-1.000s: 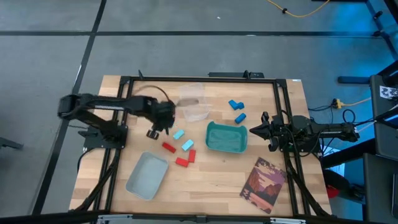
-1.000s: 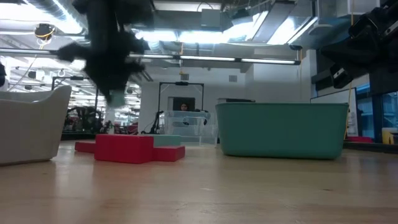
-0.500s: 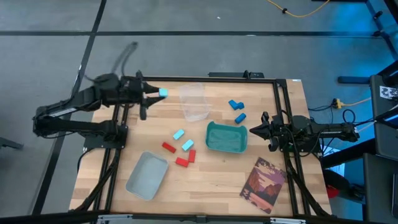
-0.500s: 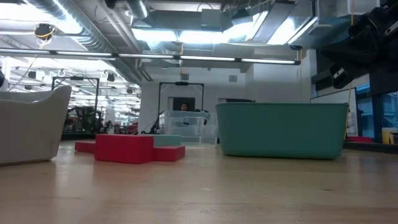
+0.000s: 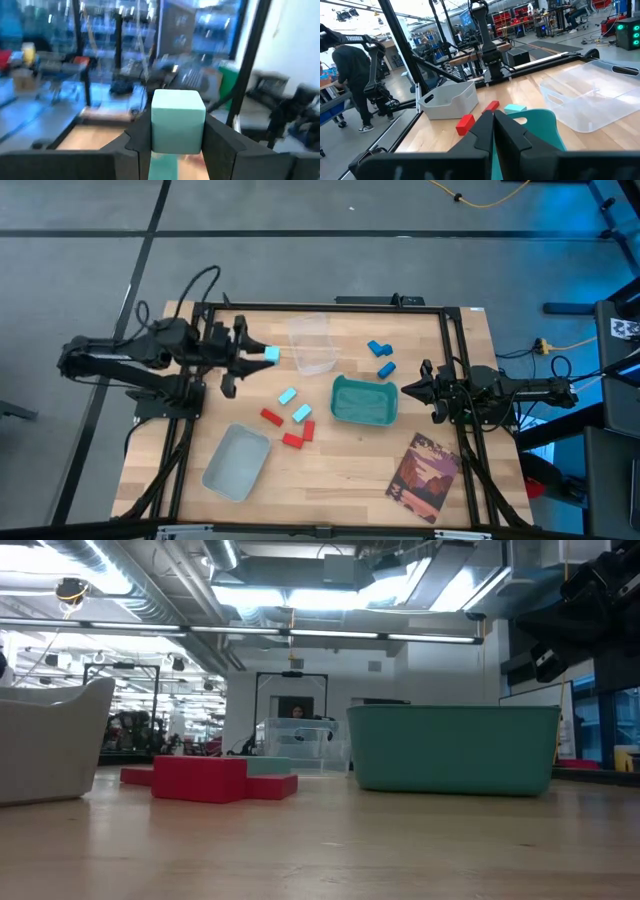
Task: Sort & place blocks by color
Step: Put the light blue block into the transparent bin
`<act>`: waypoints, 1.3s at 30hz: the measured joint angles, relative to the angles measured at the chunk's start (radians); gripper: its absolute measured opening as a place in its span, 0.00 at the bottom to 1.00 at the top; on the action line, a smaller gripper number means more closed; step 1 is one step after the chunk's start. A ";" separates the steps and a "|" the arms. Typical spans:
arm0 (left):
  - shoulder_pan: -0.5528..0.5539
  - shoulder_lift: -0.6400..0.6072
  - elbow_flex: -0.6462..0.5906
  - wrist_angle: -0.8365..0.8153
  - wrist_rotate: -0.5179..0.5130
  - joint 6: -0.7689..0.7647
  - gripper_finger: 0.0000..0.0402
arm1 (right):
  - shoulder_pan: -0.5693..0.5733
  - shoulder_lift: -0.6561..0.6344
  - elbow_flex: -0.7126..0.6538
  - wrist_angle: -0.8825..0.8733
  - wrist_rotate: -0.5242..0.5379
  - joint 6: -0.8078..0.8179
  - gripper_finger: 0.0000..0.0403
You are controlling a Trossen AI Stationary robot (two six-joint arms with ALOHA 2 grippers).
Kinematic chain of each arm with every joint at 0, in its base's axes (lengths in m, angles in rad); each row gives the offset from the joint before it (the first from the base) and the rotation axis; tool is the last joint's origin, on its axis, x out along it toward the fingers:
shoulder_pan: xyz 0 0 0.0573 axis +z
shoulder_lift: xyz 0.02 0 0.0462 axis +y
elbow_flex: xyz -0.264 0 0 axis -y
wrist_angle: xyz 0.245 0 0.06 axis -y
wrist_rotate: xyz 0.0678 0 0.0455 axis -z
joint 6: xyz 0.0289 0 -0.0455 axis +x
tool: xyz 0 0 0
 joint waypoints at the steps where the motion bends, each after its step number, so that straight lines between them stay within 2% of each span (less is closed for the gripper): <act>1: -0.014 0.000 -0.022 0.027 -0.013 0.003 0.31 | 0.000 0.000 0.000 0.000 0.000 0.000 0.04; 6: -0.029 -0.010 -0.059 0.130 -0.069 0.031 0.31 | 0.000 0.000 0.000 0.001 0.000 0.000 0.04; 12: -0.023 -0.041 -0.059 0.125 -0.069 0.030 0.31 | 0.000 0.000 0.000 0.000 0.000 0.000 0.04; 39: -0.023 -0.042 -0.059 0.122 -0.054 0.026 0.31 | 0.000 0.000 0.000 0.000 0.000 0.000 0.04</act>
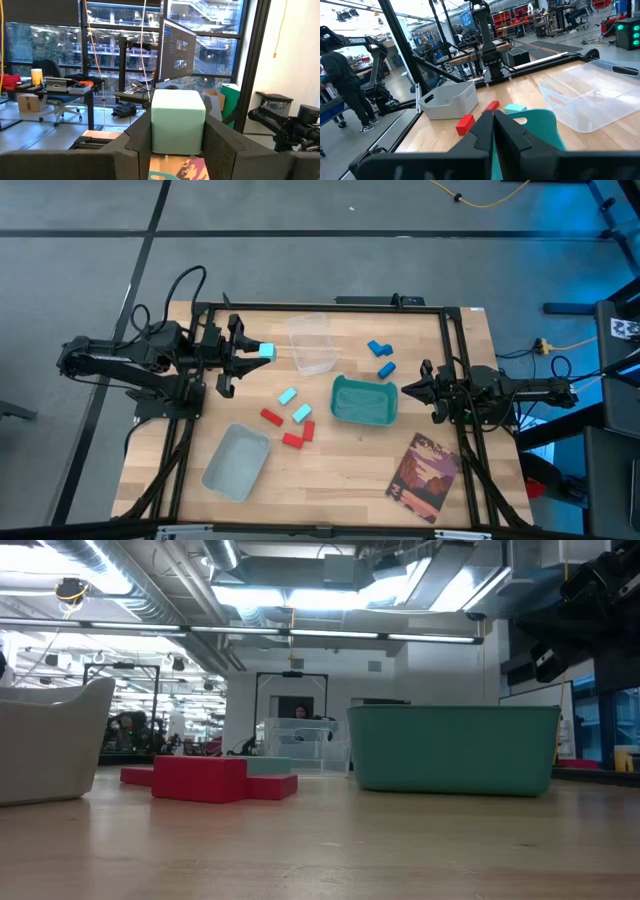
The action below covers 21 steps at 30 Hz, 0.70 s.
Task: Sort & place blocks by color
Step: Put the light blue block into the transparent bin
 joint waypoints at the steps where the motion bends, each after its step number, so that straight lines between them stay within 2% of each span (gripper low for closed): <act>1: 0.000 0.000 0.000 0.000 0.000 0.000 0.31 | 0.000 0.000 0.000 0.000 0.000 0.000 0.04; 21: 0.000 0.000 0.000 0.006 -0.007 -0.004 0.31 | 0.000 0.000 0.000 0.000 0.000 0.000 0.04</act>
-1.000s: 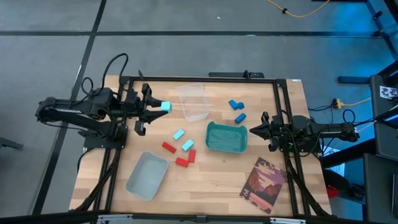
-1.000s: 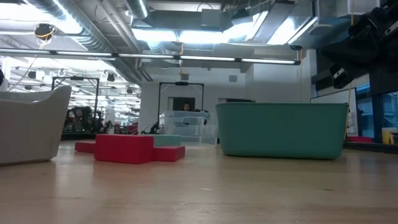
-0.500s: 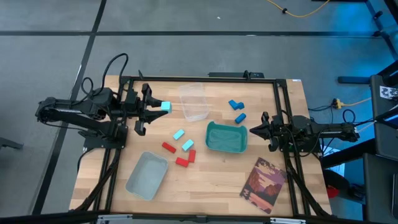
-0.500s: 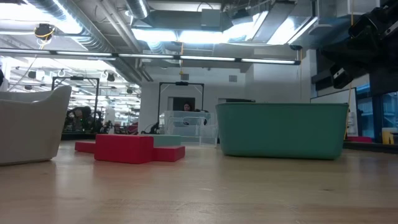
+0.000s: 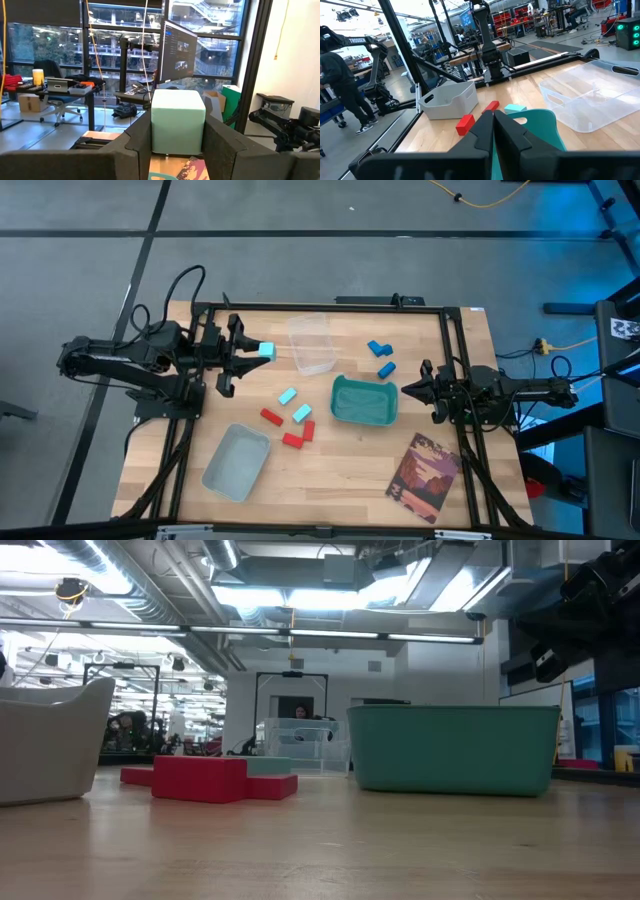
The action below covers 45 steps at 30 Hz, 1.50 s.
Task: Sort & place blocks by color
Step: Put the light blue block into the transparent bin
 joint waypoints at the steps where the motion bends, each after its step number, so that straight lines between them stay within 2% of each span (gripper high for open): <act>1: 0.000 0.000 0.000 0.000 0.000 0.000 0.31 | 0.000 0.000 0.000 0.000 0.000 0.000 0.04; 15: 0.000 0.000 0.000 0.004 0.004 -0.024 0.31 | 0.000 0.000 0.000 0.000 0.000 -0.001 0.04; 23: 0.000 0.000 0.000 0.011 -0.005 -0.104 0.31 | 0.000 0.000 0.000 0.000 0.000 -0.106 0.04; 30: 0.000 0.000 0.000 0.011 -0.019 -0.100 0.31 | 0.000 0.000 0.000 0.000 0.000 -0.105 0.04; 40: 0.000 0.000 0.000 0.010 0.016 -0.098 0.31 | 0.000 0.000 0.000 0.004 0.000 -0.105 0.04; 42: 0.000 0.000 0.000 0.010 0.029 -0.098 0.31 | 0.000 0.000 0.000 0.018 0.000 -0.091 0.04; 45: 0.000 0.000 0.000 0.010 0.043 -0.098 0.31 | 0.000 0.000 0.000 0.103 0.007 0.069 0.04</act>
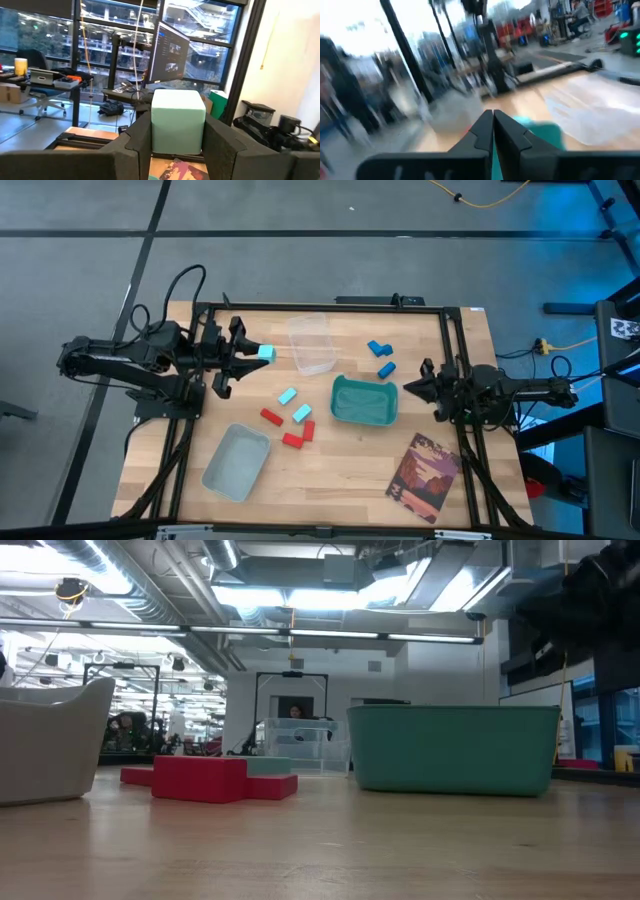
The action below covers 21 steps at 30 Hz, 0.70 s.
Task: Sort & place blocks by color
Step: Put the light blue block into the transparent bin
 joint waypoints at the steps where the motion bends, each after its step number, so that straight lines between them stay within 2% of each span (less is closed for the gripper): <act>1: 0.000 0.000 0.000 0.000 -0.001 0.000 0.31 | 0.000 0.000 0.000 0.056 0.021 0.046 0.04; 6: 0.000 0.000 0.000 0.000 -0.009 -0.001 0.31 | 0.000 -0.001 0.000 0.373 0.199 0.191 0.04; 10: 0.000 0.000 0.000 0.000 -0.012 -0.001 0.31 | 0.000 -0.001 0.002 0.589 0.179 0.115 0.04; 15: 0.000 0.000 0.000 0.000 -0.012 0.000 0.31 | 0.000 0.040 0.112 0.562 0.135 0.049 0.04; 21: 0.000 0.000 0.000 -0.001 -0.012 0.000 0.31 | 0.000 0.242 0.301 0.460 0.102 -0.013 0.04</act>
